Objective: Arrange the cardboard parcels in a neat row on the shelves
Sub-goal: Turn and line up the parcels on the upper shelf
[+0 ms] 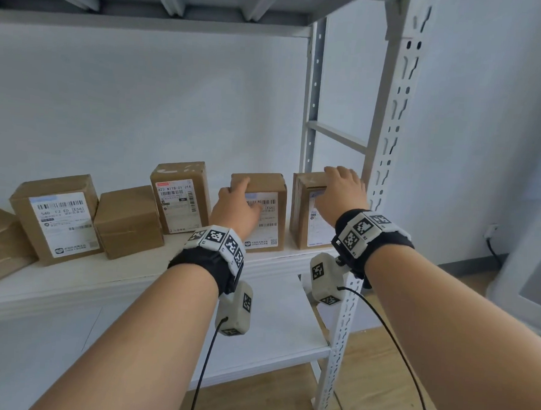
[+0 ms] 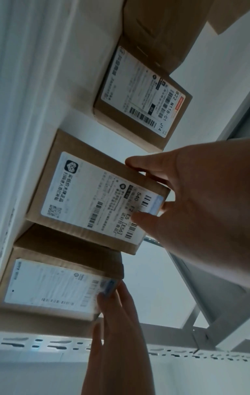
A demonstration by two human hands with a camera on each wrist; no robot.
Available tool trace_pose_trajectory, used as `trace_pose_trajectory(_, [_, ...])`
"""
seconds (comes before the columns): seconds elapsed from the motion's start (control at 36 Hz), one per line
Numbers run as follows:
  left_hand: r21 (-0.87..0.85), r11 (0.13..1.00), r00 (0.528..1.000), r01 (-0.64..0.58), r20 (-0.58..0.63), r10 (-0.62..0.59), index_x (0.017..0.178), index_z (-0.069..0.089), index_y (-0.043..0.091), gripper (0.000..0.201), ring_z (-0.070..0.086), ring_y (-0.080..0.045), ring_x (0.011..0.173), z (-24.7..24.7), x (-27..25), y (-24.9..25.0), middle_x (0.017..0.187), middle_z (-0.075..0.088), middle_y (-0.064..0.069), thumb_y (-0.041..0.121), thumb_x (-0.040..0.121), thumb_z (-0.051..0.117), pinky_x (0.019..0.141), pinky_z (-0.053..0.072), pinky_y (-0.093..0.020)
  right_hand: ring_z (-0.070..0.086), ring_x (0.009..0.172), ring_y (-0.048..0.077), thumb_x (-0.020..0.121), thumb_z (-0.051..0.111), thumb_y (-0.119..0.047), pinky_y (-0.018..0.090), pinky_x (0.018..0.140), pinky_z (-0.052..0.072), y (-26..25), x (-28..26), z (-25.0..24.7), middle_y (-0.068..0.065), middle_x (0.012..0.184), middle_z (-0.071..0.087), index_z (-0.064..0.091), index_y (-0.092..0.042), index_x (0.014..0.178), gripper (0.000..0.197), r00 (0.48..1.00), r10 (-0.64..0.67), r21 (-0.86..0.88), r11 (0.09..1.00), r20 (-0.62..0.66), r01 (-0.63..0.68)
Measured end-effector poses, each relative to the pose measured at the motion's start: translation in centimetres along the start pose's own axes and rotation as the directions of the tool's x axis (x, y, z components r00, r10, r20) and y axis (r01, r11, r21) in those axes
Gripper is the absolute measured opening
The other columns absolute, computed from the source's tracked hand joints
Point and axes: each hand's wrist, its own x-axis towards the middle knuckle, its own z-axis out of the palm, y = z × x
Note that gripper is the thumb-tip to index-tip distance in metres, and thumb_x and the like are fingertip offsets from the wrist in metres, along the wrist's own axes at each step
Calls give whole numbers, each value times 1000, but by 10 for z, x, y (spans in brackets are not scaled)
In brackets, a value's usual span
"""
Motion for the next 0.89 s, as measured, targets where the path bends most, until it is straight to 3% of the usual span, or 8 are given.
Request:
trace_pose_trajectory(0.08, [4,1000,1000,-19,-20,19,149,29,31,56,61,-29,99,5,-1,5,142,36,-13,34,98,50,79,45,-28,34,132,28,86,46,-19,43,114,24,5,1,13,7,140,45,45,-14,135,49,1000,7,-20,1000,14,-7])
trace_pose_trajectory(0.22, [29,998,998,-55,-31,56,147,31,30,54,59,-25,84,11,-7,13,139,36,-14,36,97,50,74,45,-27,32,133,28,86,44,-18,43,115,21,2,0,23,7,140,43,46,-14,132,47,999,-14,-45,999,-31,12])
trace_pose_trajectory(0.44, [32,997,996,-76,-46,78,146,33,30,53,63,-27,87,14,-9,18,136,37,-12,36,97,51,80,52,-32,32,133,30,89,44,-17,37,114,23,2,0,16,12,139,45,48,-8,132,44,999,21,21,1000,-38,-20])
trace_pose_trajectory(0.64, [12,996,995,-84,-46,84,146,35,29,52,61,-27,93,13,-9,19,135,39,-12,34,97,51,77,44,-26,36,131,30,87,45,-13,38,115,24,0,2,12,14,137,47,48,-5,129,43,1000,17,54,998,5,-17])
trace_pose_trajectory(0.78, [1,997,997,-80,-11,80,150,30,33,55,61,-30,103,10,-9,17,138,39,-13,35,99,49,82,43,-27,36,131,30,86,46,-13,38,114,24,-4,-1,8,15,136,47,48,-4,128,43,999,32,66,997,12,-33])
trace_pose_trajectory(0.89, [-17,997,997,-75,26,75,153,15,39,63,57,-21,87,7,-10,20,144,35,-14,40,99,46,75,41,-26,33,133,30,85,46,-8,39,116,21,-14,-6,6,14,138,46,46,-3,132,47,999,14,114,993,-48,-9])
